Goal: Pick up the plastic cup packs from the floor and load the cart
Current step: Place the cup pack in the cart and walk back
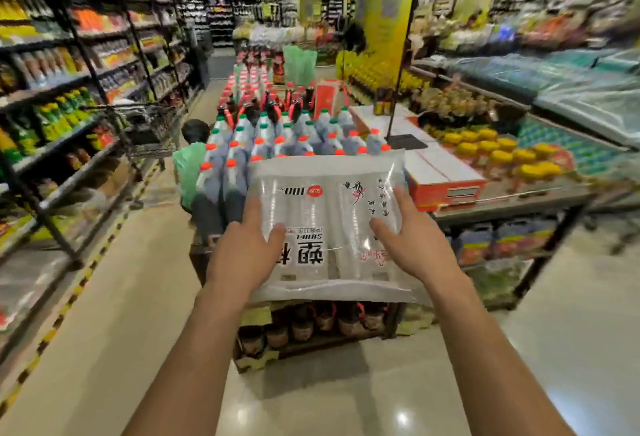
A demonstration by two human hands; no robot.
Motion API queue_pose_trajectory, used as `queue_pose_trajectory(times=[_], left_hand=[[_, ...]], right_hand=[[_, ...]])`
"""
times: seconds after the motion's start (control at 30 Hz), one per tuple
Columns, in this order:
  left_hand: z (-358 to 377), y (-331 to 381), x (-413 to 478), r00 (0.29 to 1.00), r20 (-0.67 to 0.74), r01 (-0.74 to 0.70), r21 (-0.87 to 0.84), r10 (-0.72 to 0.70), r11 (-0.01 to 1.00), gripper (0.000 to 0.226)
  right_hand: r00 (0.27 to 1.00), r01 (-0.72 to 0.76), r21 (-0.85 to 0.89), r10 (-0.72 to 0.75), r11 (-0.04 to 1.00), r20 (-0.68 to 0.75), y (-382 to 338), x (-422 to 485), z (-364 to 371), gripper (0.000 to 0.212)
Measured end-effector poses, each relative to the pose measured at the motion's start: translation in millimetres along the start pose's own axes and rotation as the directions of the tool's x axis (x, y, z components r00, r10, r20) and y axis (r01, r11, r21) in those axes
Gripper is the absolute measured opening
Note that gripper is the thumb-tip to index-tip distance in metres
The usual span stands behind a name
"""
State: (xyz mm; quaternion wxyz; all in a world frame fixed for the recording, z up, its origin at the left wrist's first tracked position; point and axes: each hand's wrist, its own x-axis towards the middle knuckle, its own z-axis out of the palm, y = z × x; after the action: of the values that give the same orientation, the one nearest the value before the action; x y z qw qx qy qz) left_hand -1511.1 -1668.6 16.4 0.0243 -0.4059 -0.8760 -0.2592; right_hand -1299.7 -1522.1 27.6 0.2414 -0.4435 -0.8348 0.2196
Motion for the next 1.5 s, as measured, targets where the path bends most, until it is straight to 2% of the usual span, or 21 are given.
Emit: queue_pose_trajectory(times=[0.27, 0.53, 0.77, 1.07, 1.2, 1.3, 1.5], left_hand=[[94.4, 210.3, 14.7, 0.982, 0.097, -0.155, -0.044, 0.159, 0.987, 0.066], [189.3, 411.5, 3.3, 0.924, 0.169, -0.32, -0.154, 0.344, 0.935, 0.068], [261.0, 558.0, -0.2, 0.812, 0.211, -0.504, -0.218, 0.545, 0.836, 0.061], [387.0, 747.4, 29.6, 0.693, 0.295, -0.575, -0.324, 0.658, 0.751, 0.064], [454.2, 839.8, 62.4, 0.596, 0.287, -0.627, -0.417, 0.75, 0.658, 0.061], [489.1, 909.4, 80.9, 0.553, 0.325, -0.646, -0.415, 0.767, 0.641, 0.064], [547.6, 1020.5, 105.3, 0.514, 0.343, -0.656, -0.433, 0.786, 0.618, 0.062]], right_hand=[[0.977, -0.17, -0.006, 0.168, 0.985, -0.134, 175.0, 8.0, -130.5, 0.073], [0.913, -0.322, 0.007, 0.312, 0.947, -0.262, 336.8, 1.8, -258.8, 0.073], [0.81, -0.485, 0.038, 0.465, 0.874, -0.356, 455.2, -5.1, -330.8, 0.074], [0.64, -0.661, 0.059, 0.603, 0.748, -0.477, 612.4, 34.8, -410.2, 0.074], [0.562, -0.717, 0.084, 0.645, 0.692, -0.517, 683.7, 72.8, -452.2, 0.074], [0.496, -0.767, 0.099, 0.683, 0.634, -0.536, 728.2, 100.5, -487.0, 0.074], [0.442, -0.798, 0.119, 0.708, 0.591, -0.55, 807.8, 146.1, -544.7, 0.069]])
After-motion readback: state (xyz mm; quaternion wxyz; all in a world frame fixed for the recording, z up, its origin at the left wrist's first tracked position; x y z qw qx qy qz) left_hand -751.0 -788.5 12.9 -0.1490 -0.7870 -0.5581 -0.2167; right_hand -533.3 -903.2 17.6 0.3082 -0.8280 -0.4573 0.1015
